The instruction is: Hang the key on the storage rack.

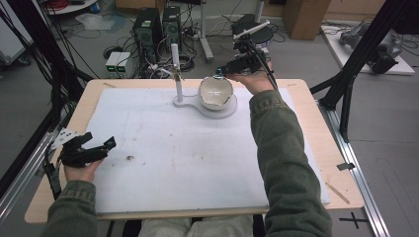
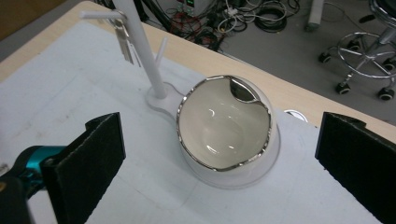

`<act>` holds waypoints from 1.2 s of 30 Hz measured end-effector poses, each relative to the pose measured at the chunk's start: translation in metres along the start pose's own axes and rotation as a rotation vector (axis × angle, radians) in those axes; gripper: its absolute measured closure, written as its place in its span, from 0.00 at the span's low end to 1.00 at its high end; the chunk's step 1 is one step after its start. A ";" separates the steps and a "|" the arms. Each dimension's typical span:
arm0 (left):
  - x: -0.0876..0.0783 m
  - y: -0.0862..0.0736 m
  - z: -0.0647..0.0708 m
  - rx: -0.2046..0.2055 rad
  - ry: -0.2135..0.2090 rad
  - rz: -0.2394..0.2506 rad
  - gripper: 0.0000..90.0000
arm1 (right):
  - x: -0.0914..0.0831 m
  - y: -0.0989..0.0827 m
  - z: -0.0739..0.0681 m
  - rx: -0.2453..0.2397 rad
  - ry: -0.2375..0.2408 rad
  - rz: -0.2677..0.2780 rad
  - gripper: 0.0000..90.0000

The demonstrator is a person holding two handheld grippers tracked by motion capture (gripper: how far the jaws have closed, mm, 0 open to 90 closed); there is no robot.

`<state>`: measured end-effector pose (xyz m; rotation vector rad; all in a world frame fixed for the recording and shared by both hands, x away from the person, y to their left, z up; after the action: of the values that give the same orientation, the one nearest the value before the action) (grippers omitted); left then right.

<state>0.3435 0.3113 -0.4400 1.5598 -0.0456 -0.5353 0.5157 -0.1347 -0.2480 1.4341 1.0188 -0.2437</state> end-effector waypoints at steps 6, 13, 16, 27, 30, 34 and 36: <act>0.000 0.000 0.000 -0.002 -0.005 -0.003 0.02 | -0.003 -0.013 0.008 0.009 0.001 0.000 0.01; 0.000 0.000 0.002 0.001 -0.011 -0.003 0.02 | -0.010 -0.026 0.012 0.017 0.009 0.012 0.01; 0.000 0.000 0.002 0.002 -0.010 -0.002 0.02 | -0.011 -0.029 0.014 0.016 0.008 0.015 0.01; -0.001 0.000 0.002 0.008 -0.012 -0.008 0.02 | -0.020 -0.055 0.020 0.027 0.006 0.031 0.01; -0.001 0.000 0.002 0.007 -0.012 -0.007 0.02 | -0.020 -0.059 0.020 0.030 0.009 0.044 0.01; -0.001 0.000 0.002 0.010 -0.013 -0.009 0.02 | -0.021 -0.068 0.019 0.030 0.025 0.046 0.01; -0.001 0.000 0.003 0.010 -0.013 -0.009 0.02 | -0.022 -0.072 0.017 0.018 0.019 0.042 0.01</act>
<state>0.3415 0.3092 -0.4398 1.5668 -0.0515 -0.5531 0.4604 -0.1731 -0.2863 1.4755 1.0032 -0.2093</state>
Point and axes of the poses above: each handheld gripper's, and its own axes: x roughly forward along the jaws, y roughly out of its top, z roughly to its right, the point moved 4 cm from there along x, roughly forward along the jaws, and after that the axes turned 11 degrees about x, right-handed, at the moved point
